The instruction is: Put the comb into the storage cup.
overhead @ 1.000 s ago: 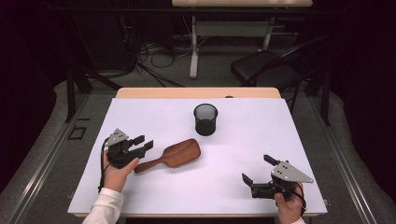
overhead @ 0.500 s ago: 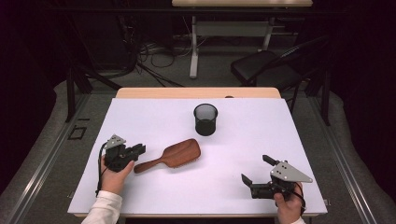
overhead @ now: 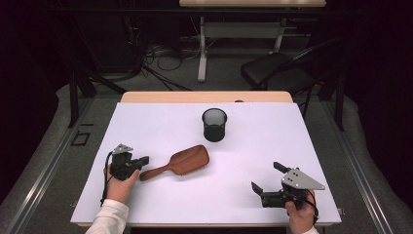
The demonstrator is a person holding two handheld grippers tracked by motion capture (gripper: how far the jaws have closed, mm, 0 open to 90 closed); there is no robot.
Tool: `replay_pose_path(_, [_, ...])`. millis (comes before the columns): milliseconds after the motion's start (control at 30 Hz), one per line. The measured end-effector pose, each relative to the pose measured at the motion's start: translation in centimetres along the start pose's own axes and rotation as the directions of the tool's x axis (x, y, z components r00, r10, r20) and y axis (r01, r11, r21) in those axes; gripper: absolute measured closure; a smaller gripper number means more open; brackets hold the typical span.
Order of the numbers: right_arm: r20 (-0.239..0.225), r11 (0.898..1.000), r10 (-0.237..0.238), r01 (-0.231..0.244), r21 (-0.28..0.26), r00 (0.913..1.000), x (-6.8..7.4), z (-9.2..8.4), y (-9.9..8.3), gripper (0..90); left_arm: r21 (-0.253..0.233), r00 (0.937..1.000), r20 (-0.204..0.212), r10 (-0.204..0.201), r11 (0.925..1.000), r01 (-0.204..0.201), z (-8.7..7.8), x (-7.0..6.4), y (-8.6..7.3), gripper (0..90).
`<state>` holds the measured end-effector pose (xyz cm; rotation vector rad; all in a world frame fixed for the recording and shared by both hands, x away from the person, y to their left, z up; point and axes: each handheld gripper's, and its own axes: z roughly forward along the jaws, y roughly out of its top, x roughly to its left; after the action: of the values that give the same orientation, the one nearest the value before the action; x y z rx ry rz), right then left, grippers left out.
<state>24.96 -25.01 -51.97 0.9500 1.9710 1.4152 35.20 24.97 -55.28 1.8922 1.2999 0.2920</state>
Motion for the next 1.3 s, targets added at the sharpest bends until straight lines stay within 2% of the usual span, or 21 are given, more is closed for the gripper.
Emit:
replay_pose_path(133, [0.0,1.0,0.004,-0.004,-0.004,1.0,0.0,0.0,0.0,0.0,0.024,1.0,-0.007,0.006,0.9997,-0.006,0.1,0.0,0.0,90.0])
replay_pose_path(167, [0.0,1.0,-0.007,0.007,-0.006,1.0,-0.1,0.1,0.0,0.0,0.027,0.9999,-0.008,0.008,0.9996,-0.007,0.2,-0.1,-0.1,90.0])
replay_pose_path(200, [-0.003,1.0,0.004,-0.004,-0.002,1.0,0.0,0.1,0.0,0.0,0.035,0.9999,-0.005,0.009,0.9994,-0.009,0.2,-0.1,-0.1,90.0])
replay_pose_path(467, [-0.005,1.0,0.006,-0.006,-0.001,1.0,0.0,0.1,0.0,0.0,0.068,0.9997,0.004,0.024,0.9974,-0.024,0.4,-0.5,-0.1,90.0])
replay_pose_path(733, [-0.003,1.0,0.001,-0.001,0.0,1.0,-0.1,0.0,0.0,0.3,0.1,0.997,0.004,0.077,0.992,-0.077,0.5,-1.3,-0.2,90.0])
replay_pose_path(1300, [0.003,1.0,0.01,-0.01,-0.003,0.9999,-0.3,-0.3,0.0,0.5,0.132,0.9938,0.021,0.11,0.985,-0.111,-0.3,-2.4,-0.6,90.0])
